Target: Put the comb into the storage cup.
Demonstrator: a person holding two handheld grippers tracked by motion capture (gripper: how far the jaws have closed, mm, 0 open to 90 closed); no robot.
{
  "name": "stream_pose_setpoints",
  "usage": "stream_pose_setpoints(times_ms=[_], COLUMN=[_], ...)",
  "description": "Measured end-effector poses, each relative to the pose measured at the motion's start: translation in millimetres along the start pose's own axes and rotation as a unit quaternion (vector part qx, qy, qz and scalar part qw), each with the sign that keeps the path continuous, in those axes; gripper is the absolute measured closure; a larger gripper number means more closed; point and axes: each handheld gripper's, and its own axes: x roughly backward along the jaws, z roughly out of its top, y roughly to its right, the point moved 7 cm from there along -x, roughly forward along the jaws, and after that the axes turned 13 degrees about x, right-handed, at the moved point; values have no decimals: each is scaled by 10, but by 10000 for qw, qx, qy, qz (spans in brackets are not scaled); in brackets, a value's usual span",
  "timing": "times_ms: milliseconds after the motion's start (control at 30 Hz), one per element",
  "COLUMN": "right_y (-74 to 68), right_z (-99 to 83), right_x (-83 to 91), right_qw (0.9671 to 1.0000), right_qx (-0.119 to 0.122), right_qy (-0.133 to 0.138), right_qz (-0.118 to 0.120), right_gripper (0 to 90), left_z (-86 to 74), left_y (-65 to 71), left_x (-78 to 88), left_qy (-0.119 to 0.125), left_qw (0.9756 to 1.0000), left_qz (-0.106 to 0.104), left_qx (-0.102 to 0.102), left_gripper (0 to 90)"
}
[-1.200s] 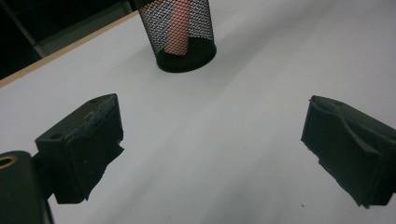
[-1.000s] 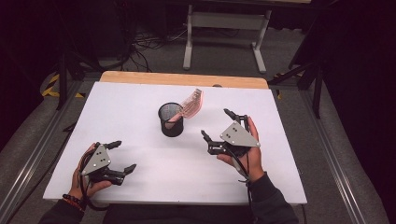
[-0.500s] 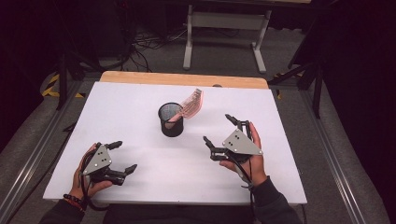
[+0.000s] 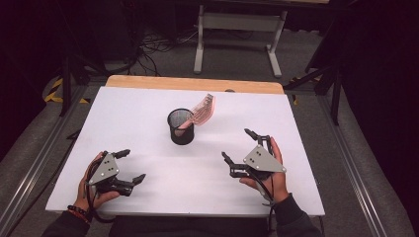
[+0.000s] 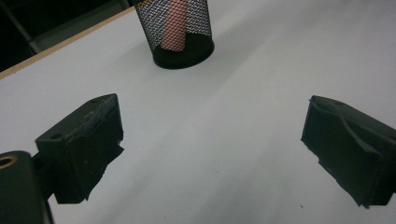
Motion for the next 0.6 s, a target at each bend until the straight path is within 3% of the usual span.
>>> stream_pose_setpoints(times_ms=[200, 600], right_y=[-17, -69], right_z=[-105, -360], right_x=[65, 166], right_qw=[9999, 9995], right_qx=[-110, -222], right_qy=[34, -209], right_qz=[-1, 19], right_gripper=[82, 70], left_z=[-2, -5], left_y=[-2, -4], left_x=[-1, 3], left_qy=[-7, -20], left_qw=[10000, 10000], left_qz=[4, 18], left_qx=[-2, -8], left_gripper=[62, 62])
